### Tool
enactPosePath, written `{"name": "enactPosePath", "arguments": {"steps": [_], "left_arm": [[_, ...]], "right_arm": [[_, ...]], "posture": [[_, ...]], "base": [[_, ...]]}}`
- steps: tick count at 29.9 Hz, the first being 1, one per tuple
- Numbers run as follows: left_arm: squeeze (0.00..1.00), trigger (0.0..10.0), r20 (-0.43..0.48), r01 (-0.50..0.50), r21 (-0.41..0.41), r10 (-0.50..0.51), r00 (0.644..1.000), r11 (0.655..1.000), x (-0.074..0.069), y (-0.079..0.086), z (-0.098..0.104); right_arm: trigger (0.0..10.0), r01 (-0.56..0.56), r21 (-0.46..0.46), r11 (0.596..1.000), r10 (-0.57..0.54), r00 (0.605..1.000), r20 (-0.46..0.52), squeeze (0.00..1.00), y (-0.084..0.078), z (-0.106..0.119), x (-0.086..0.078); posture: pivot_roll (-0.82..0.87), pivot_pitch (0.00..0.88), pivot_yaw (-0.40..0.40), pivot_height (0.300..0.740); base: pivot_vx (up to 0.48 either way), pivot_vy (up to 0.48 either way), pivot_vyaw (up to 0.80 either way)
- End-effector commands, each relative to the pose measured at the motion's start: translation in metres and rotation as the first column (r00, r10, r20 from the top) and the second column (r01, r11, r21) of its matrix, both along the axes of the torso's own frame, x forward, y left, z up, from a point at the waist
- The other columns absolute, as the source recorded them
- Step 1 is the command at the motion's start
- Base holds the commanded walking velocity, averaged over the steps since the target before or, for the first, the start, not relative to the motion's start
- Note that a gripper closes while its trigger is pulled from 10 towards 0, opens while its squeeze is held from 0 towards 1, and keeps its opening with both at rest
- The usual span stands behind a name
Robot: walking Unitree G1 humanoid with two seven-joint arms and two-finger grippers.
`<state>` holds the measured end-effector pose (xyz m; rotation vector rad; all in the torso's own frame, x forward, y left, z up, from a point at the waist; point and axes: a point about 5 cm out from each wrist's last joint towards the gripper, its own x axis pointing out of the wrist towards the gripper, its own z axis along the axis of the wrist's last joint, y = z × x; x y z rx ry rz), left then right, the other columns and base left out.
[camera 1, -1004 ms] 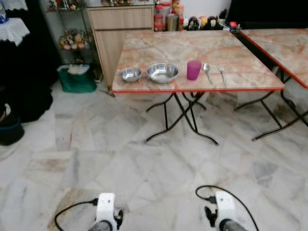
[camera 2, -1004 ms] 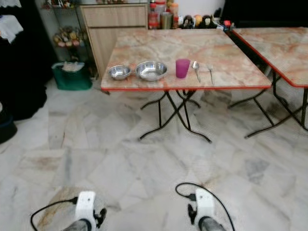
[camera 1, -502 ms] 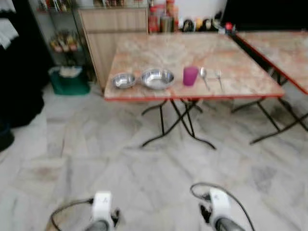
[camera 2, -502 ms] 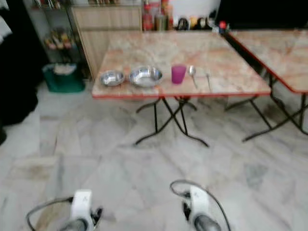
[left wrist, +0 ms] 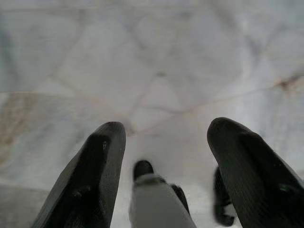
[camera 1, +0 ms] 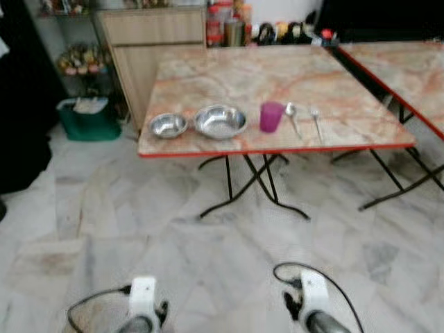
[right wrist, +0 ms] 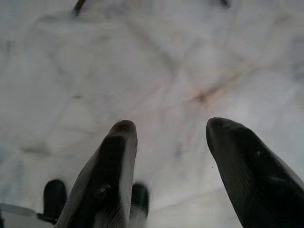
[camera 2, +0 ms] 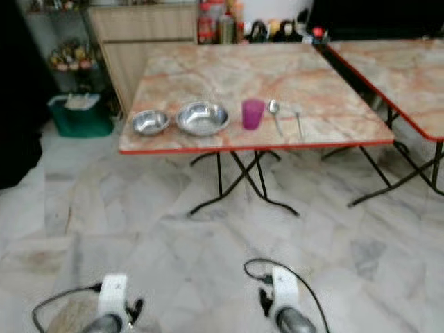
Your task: Setting the table
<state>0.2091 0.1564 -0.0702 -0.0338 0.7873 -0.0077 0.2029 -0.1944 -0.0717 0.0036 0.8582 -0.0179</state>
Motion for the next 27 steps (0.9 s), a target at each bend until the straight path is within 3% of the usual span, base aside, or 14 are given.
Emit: {"name": "enactPosePath", "arguments": {"steps": [1, 27], "left_arm": [[0.0, 10.0, -0.01, -0.026, 0.028, 0.026, 1.0, 0.999, -0.0022, 0.0141, -0.0006], [0.0, 10.0, -0.011, -0.028, 0.029, 0.028, 1.0, 0.999, -0.003, 0.015, -0.0009]], "right_arm": [[10.0, -0.013, 0.016, 1.0, 0.013, 1.0, 0.011, 0.0, 0.0112, 0.0018, 0.0062], [10.0, 0.001, 0.016, 1.0, -0.001, 1.0, 0.016, 0.0, 0.0112, 0.0017, 0.0058]], "posture": [[0.07, 0.066, -0.041, 0.74], [0.07, 0.071, -0.037, 0.74]], "base": [[0.337, 0.0, 0.0], [0.334, 0.0, 0.0]]}}
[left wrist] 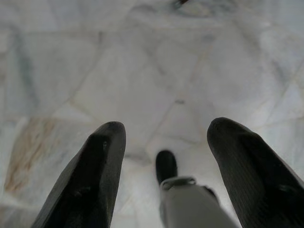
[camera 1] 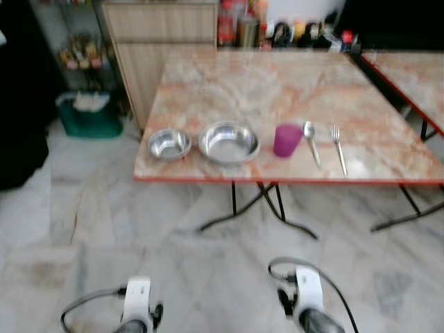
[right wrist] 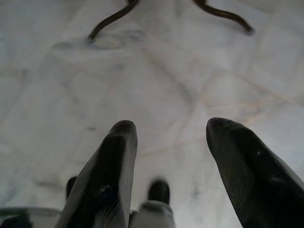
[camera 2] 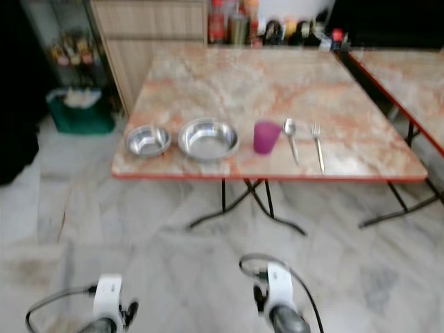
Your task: Setting the table
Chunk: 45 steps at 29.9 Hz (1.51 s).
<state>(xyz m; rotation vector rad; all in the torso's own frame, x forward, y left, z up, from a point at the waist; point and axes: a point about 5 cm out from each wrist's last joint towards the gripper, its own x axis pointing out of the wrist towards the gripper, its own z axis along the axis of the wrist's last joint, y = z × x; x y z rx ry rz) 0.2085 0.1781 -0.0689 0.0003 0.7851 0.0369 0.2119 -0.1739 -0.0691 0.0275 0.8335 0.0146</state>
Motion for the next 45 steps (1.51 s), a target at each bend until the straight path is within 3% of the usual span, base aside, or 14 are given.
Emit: {"name": "enactPosePath", "arguments": {"steps": [1, 22, 28, 34, 42, 45], "left_arm": [[0.0, 10.0, -0.014, -0.001, -0.019, 0.0, 1.0, 1.0, -0.003, -0.007, -0.002], [0.0, 10.0, -0.008, -0.003, -0.015, 0.003, 1.0, 1.0, -0.002, -0.005, -0.002], [0.0, 10.0, 0.009, 0.002, 0.014, -0.002, 1.0, 1.0, -0.002, 0.0, 0.0], [0.0, 10.0, 0.05, -0.001, 0.031, 0.0, 0.999, 1.0, -0.005, 0.007, 0.001], [0.0, 10.0, 0.203, -0.165, 0.023, 0.157, 0.967, 0.986, -0.011, 0.038, 0.011], [0.0, 10.0, 0.264, -0.115, 0.004, 0.11, 0.958, 0.993, -0.008, 0.04, 0.018]], "right_arm": [[10.0, 0.019, -0.017, 1.0, -0.019, 1.0, -0.009, 0.0, -0.009, -0.001, -0.003], [10.0, 0.015, -0.015, 1.0, -0.015, 1.0, -0.008, 0.0, -0.008, -0.001, -0.002], [10.0, 0.015, -0.015, 1.0, -0.015, 1.0, -0.009, 0.0, -0.008, -0.001, -0.003], [10.0, 0.014, -0.015, 1.0, -0.014, 1.0, -0.011, 0.0, -0.007, -0.001, -0.004], [10.0, 0.012, -0.016, 1.0, -0.012, 1.0, -0.015, 0.0, -0.007, -0.002, -0.005], [10.0, 0.005, -0.016, 1.0, -0.005, 1.0, -0.015, 0.0, -0.006, -0.002, -0.004]], "posture": [[0.07, 0.071, -0.036, 0.74], [0.07, 0.073, -0.037, 0.74], [0.07, 0.075, -0.037, 0.74], [0.08, 0.083, -0.033, 0.74], [0.1, 0.091, -0.037, 0.74], [0.11, 0.096, -0.04, 0.74]], "base": [[0.334, 0.0, 0.0], [0.328, 0.0, 0.0], [0.0, 0.0, 0.0], [0.0, 0.0, 0.0], [0.0, 0.0, 0.0], [0.0, 0.0, 0.0]]}}
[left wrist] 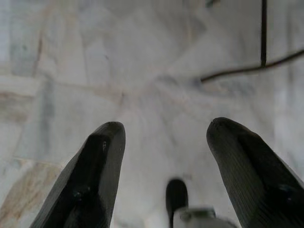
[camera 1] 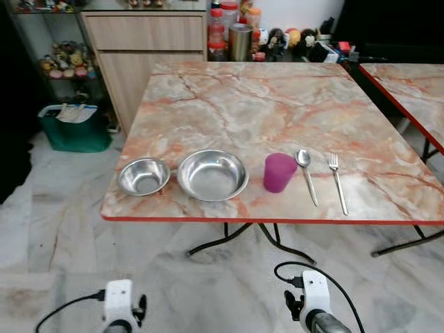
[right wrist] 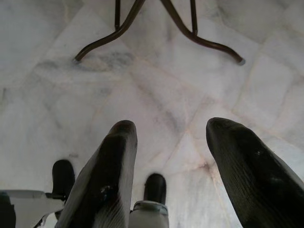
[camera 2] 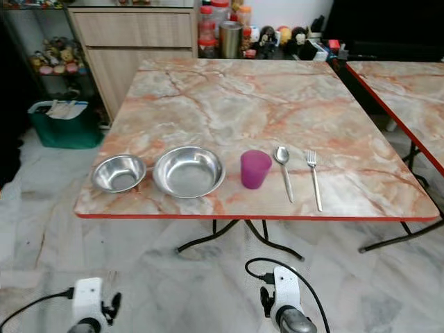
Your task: Setting the table
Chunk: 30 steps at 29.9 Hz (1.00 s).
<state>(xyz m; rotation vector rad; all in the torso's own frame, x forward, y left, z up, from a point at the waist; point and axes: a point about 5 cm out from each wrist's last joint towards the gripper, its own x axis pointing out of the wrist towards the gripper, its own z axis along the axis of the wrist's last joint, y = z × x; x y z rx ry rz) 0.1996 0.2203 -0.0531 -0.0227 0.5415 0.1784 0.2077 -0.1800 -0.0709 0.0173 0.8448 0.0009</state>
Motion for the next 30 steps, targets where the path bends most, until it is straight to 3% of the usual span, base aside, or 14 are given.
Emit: {"name": "enactPosePath", "arguments": {"steps": [1, 8, 9, 10, 12, 14, 17, 25, 30], "left_arm": [[0.0, 10.0, 0.064, 0.093, -0.014, -0.092, 0.994, 0.996, 0.003, -0.004, 0.007], [0.0, 10.0, 0.213, 0.211, -0.005, -0.205, 0.955, 0.978, 0.014, -0.001, 0.032], [0.0, 10.0, 0.279, 0.313, -0.022, -0.295, 0.914, 0.95, 0.018, -0.009, 0.048], [0.0, 10.0, 0.311, 0.352, -0.035, -0.324, 0.893, 0.935, 0.02, -0.013, 0.056], [0.0, 10.0, 0.348, 0.372, -0.061, -0.33, 0.878, 0.926, 0.021, -0.016, 0.064], [0.0, 10.0, 0.455, 0.421, -0.143, -0.318, 0.832, 0.896, 0.028, -0.024, 0.089], [0.0, 10.0, 0.528, 0.503, -0.179, -0.348, 0.774, 0.846, 0.035, -0.034, 0.112], [0.0, 10.0, 0.599, 0.669, -0.183, -0.458, 0.657, 0.721, 0.041, -0.056, 0.153], [0.0, 10.0, 0.63, 0.666, -0.202, -0.425, 0.65, 0.718, 0.048, -0.061, 0.165]], "right_arm": [[10.0, -0.007, -0.002, 1.0, 0.007, 1.0, -0.005, 0.0, 0.001, 0.0, 0.0], [10.0, -0.016, -0.003, 1.0, 0.016, 1.0, -0.009, 0.0, 0.001, 0.0, 0.0], [10.0, -0.019, -0.003, 1.0, 0.019, 1.0, -0.009, 0.0, 0.001, 0.0, 0.0], [10.0, -0.019, -0.004, 1.0, 0.019, 1.0, -0.01, 0.0, 0.001, 0.0, 0.0], [10.0, -0.019, -0.004, 1.0, 0.019, 1.0, -0.01, 0.0, 0.001, 0.0, 0.0], [10.0, -0.018, -0.004, 1.0, 0.018, 1.0, -0.01, 0.0, 0.0, 0.0, 0.0], [10.0, -0.019, -0.005, 1.0, 0.019, 1.0, -0.011, 0.0, 0.0, 0.0, 0.0], [10.0, -0.016, -0.008, 1.0, 0.016, 1.0, -0.008, 0.0, -0.001, 0.0, 0.001], [10.0, -0.016, -0.009, 1.0, 0.016, 1.0, -0.008, 0.0, -0.002, 0.0, 0.0]], "posture": [[0.11, 0.097, -0.041, 0.74], [0.12, 0.1, -0.048, 0.74], [0.12, 0.101, -0.047, 0.74], [0.12, 0.101, -0.047, 0.74], [0.12, 0.101, -0.047, 0.74], [0.11, 0.1, -0.048, 0.74], [0.11, 0.101, -0.048, 0.74], [0.1, 0.098, -0.046, 0.74], [0.1, 0.098, -0.046, 0.74]], "base": [[0.0, 0.0, 0.0], [0.0, 0.0, 0.0], [0.0, 0.0, 0.0], [0.0, 0.0, 0.0], [0.0, 0.0, 0.0], [0.0, 0.0, 0.0], [0.0, 0.0, 0.0], [0.0, 0.0, 0.0], [0.0, 0.0, 0.0]]}}
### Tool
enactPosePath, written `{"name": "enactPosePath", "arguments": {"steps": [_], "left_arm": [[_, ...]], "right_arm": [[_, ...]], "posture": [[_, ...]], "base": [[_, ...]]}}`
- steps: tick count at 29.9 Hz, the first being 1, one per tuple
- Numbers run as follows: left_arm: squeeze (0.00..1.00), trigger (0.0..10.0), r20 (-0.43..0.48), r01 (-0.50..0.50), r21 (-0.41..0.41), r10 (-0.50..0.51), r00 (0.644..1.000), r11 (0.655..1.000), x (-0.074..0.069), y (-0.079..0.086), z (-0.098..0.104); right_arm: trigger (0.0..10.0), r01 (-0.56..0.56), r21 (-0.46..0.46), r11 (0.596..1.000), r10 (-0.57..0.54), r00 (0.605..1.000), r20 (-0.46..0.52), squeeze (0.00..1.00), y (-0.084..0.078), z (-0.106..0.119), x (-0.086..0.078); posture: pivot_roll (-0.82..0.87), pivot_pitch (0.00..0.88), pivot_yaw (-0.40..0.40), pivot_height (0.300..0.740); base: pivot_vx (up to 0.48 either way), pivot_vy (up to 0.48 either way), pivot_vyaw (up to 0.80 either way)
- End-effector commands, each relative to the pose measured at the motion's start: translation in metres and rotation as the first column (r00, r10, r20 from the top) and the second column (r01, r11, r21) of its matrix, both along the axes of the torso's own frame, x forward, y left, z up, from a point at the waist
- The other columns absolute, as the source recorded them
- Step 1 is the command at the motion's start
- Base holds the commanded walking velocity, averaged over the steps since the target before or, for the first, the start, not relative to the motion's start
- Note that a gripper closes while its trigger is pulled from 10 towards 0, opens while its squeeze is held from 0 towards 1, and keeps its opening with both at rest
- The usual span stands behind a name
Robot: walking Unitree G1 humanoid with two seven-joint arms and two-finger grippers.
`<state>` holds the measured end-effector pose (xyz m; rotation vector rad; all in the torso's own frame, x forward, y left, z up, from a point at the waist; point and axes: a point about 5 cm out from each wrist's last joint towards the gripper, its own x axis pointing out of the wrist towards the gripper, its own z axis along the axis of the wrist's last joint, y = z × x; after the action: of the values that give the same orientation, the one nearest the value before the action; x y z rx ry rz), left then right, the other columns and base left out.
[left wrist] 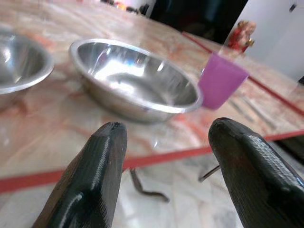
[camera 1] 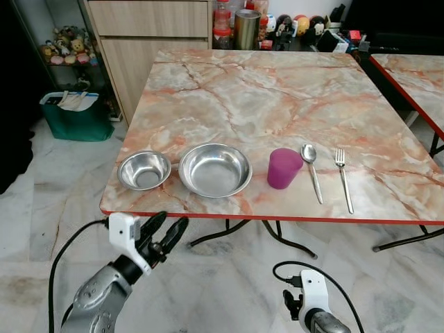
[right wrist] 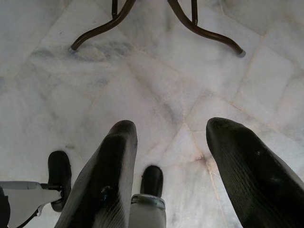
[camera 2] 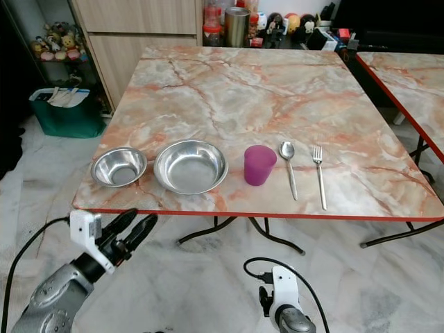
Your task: Setting the table
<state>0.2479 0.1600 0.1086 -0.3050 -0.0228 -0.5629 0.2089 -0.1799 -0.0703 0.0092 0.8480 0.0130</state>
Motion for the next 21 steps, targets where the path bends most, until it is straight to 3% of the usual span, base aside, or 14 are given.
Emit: {"name": "enactPosePath", "arguments": {"steps": [1, 2, 6, 8, 9, 10, 15, 20, 21], "left_arm": [[0.0, 10.0, -0.003, 0.006, -0.015, -0.006, 1.0, 1.0, -0.001, -0.001, 0.003], [1.0, 10.0, 0.009, 0.006, -0.06, -0.006, 1.0, 0.998, 0.012, -0.014, 0.007], [1.0, 10.0, -0.033, -0.004, -0.09, 0.001, 0.999, 0.996, 0.028, -0.036, 0.006], [1.0, 10.0, -0.049, -0.021, -0.101, 0.017, 0.999, 0.995, 0.032, -0.04, 0.006], [0.78, 10.0, -0.061, -0.042, -0.097, 0.036, 0.997, 0.994, 0.035, -0.042, 0.006], [0.0, 10.0, -0.07, -0.05, -0.096, 0.044, 0.997, 0.994, 0.038, -0.046, 0.007], [0.0, 10.0, -0.167, -0.096, -0.137, 0.073, 0.983, 0.986, 0.049, -0.059, 0.006], [0.0, 10.0, -0.204, -0.119, -0.161, 0.085, 0.975, 0.98, 0.053, -0.065, 0.008], [0.0, 10.0, -0.241, -0.159, -0.208, 0.107, 0.965, 0.965, 0.055, -0.063, 0.009]], "right_arm": [[10.0, -0.002, -0.007, 1.0, 0.002, 1.0, -0.005, 0.0, -0.002, 0.0, -0.001], [10.0, -0.001, -0.007, 1.0, 0.001, 1.0, -0.005, 0.0, -0.002, 0.0, -0.001], [10.0, 0.007, -0.005, 1.0, -0.007, 1.0, -0.005, 0.0, -0.001, -0.001, -0.001], [10.0, 0.009, -0.005, 1.0, -0.009, 1.0, -0.005, 0.0, -0.002, -0.001, -0.001], [10.0, 0.011, -0.005, 1.0, -0.011, 1.0, -0.005, 0.0, -0.002, -0.001, -0.001], [10.0, 0.012, -0.005, 1.0, -0.012, 1.0, -0.005, 0.0, -0.002, -0.001, -0.002], [10.0, 0.019, -0.005, 1.0, -0.019, 1.0, -0.008, 0.0, -0.003, -0.001, -0.003], [10.0, 0.025, -0.003, 1.0, -0.025, 1.0, -0.007, 0.0, -0.003, -0.002, -0.004], [10.0, 0.024, -0.004, 1.0, -0.024, 1.0, -0.008, 0.0, -0.003, -0.002, -0.004]], "posture": [[0.1, 0.098, -0.046, 0.74], [0.09, 0.093, -0.043, 0.74], [0.08, 0.091, -0.039, 0.74], [0.08, 0.091, -0.039, 0.74], [0.08, 0.092, -0.038, 0.74], [0.08, 0.092, -0.037, 0.74], [0.07, 0.091, -0.031, 0.74], [0.07, 0.091, -0.027, 0.74], [0.07, 0.092, -0.025, 0.74]], "base": [[0.0, 0.0, 0.0], [0.0, 0.0, 0.0], [0.0, 0.0, 0.0], [0.0, 0.0, 0.0], [0.0, 0.0, 0.0], [0.0, 0.0, 0.0], [0.0, 0.0, 0.0], [0.0, 0.0, 0.0], [0.0, 0.0, 0.0]]}}
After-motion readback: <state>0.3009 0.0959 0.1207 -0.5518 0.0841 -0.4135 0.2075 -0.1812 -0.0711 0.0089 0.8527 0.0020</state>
